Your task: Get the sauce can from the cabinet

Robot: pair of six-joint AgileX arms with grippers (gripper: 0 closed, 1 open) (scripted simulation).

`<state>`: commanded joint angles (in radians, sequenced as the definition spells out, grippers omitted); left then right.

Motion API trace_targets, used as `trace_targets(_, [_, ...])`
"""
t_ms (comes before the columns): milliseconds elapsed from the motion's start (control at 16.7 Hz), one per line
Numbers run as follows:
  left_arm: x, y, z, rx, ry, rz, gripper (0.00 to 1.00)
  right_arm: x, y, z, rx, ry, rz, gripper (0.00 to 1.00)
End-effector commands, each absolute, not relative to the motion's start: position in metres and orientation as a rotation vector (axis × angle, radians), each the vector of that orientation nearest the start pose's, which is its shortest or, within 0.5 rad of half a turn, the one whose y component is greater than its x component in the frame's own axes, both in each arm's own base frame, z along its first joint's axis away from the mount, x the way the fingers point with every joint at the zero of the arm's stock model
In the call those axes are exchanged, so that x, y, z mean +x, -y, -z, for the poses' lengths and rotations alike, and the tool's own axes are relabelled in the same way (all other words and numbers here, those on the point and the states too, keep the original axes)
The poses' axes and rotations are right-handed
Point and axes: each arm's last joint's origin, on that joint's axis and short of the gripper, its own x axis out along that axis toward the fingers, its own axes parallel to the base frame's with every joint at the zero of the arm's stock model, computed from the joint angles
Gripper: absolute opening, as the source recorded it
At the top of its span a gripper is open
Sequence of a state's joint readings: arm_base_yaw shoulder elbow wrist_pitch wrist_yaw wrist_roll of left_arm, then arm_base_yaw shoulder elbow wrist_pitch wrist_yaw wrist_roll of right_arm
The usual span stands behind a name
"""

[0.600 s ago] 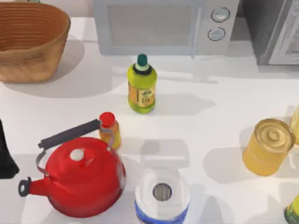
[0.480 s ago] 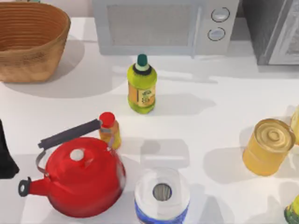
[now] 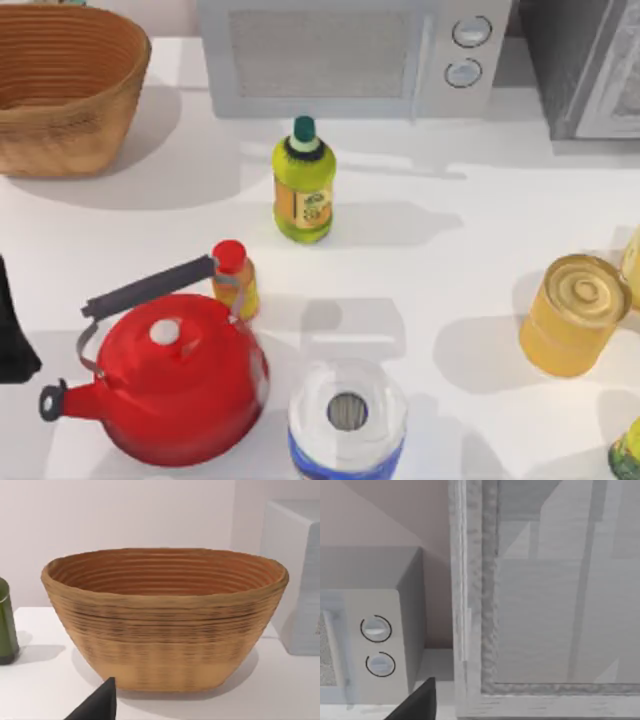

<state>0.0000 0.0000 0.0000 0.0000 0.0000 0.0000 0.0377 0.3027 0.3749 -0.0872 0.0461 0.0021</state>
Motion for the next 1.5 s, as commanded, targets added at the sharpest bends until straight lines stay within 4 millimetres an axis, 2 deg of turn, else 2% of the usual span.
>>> trace_targets(180, [0.106, 0.001, -0.16, 0.0, 0.0, 0.0, 1.0, 0.127, -0.006, -0.322, -0.005, -0.007, 0.008, 1.0])
trace_targets(420, [0.106, 0.001, -0.16, 0.0, 0.0, 0.0, 1.0, 0.161, -0.015, -0.408, -0.006, 0.01, 0.007, 1.0])
trace_targets(600, [0.106, 0.001, -0.16, 0.0, 0.0, 0.0, 1.0, 0.191, -0.024, -0.457, -0.004, 0.018, 0.006, 1.0])
trace_targets(720, [0.106, 0.001, -0.16, 0.0, 0.0, 0.0, 1.0, 0.212, -0.031, -0.48, -0.002, 0.017, 0.004, 1.0])
trace_targets(900, [0.106, 0.001, -0.16, 0.0, 0.0, 0.0, 1.0, 0.238, -0.04, -0.501, 0.0, 0.01, 0.001, 1.0])
trace_targets(1080, [0.106, 0.001, -0.16, 0.0, 0.0, 0.0, 1.0, 0.254, -0.046, -0.509, 0.0, 0.002, 0.0, 1.0])
trace_targets(1500, [0.106, 0.001, -0.16, 0.0, 0.0, 0.0, 1.0, 0.256, -0.047, -0.511, 0.001, 0.005, 0.004, 1.0])
